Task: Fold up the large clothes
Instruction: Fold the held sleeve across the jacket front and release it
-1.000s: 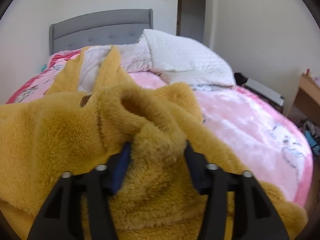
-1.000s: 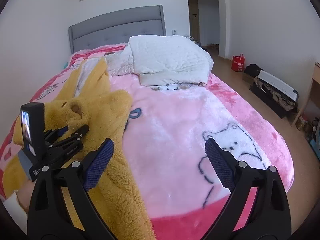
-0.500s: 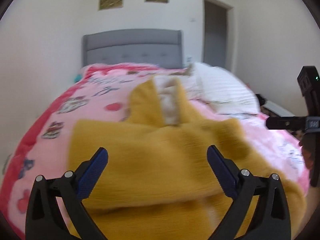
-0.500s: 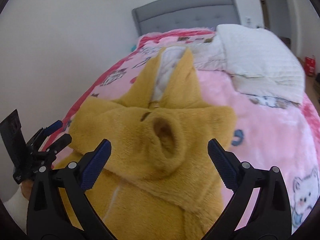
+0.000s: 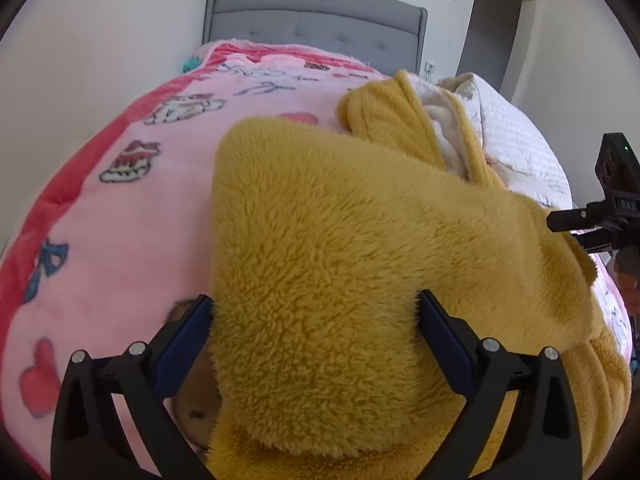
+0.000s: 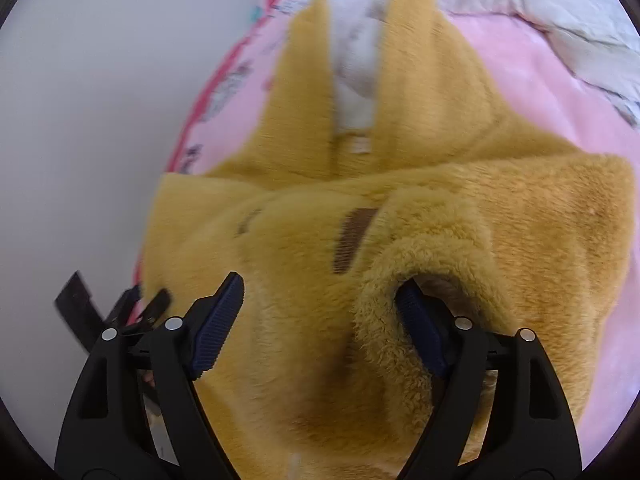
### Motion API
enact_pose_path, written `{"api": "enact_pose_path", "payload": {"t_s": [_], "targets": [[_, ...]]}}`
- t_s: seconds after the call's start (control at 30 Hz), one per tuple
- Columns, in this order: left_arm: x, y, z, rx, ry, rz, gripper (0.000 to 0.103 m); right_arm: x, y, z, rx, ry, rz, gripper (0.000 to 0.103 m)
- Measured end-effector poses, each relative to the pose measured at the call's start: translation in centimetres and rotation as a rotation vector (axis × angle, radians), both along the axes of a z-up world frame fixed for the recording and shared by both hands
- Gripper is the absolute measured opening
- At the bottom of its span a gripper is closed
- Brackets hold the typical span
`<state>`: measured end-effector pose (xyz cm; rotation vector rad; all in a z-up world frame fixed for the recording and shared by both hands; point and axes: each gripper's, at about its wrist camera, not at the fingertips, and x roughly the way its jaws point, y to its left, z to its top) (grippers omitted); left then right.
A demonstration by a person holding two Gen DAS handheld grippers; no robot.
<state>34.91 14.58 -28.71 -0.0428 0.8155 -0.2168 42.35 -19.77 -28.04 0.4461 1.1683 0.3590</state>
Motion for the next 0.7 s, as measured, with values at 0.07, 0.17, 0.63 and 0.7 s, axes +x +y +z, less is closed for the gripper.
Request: {"api": "enact_pose_path", "payload": {"t_s": [0.07,0.17,0.63,0.7], "targets": [[-0.1,0.3,-0.6,-0.017,0.006,0.009,0.098,-0.1,-0.9,-0.1,-0.025,-0.014,-0.032,0.083],[0.0,0.6,-0.8,-0.054,0.023,0.011,0.098,0.1,-2.2,-1.2,0.046,0.039,-0.058,0.090],[-0.2,-0.9,-0.4,-0.027,0.004,0.004,0.098,-1.8,-7.2,6.1,0.012,-0.158,-0.081,0.010],[-0.1,-1.5,-0.6,-0.033,0.010,-0.006,0.098,-2.1,-9.3,5.6,0.000,-0.145,-0.107,0.011]]}}
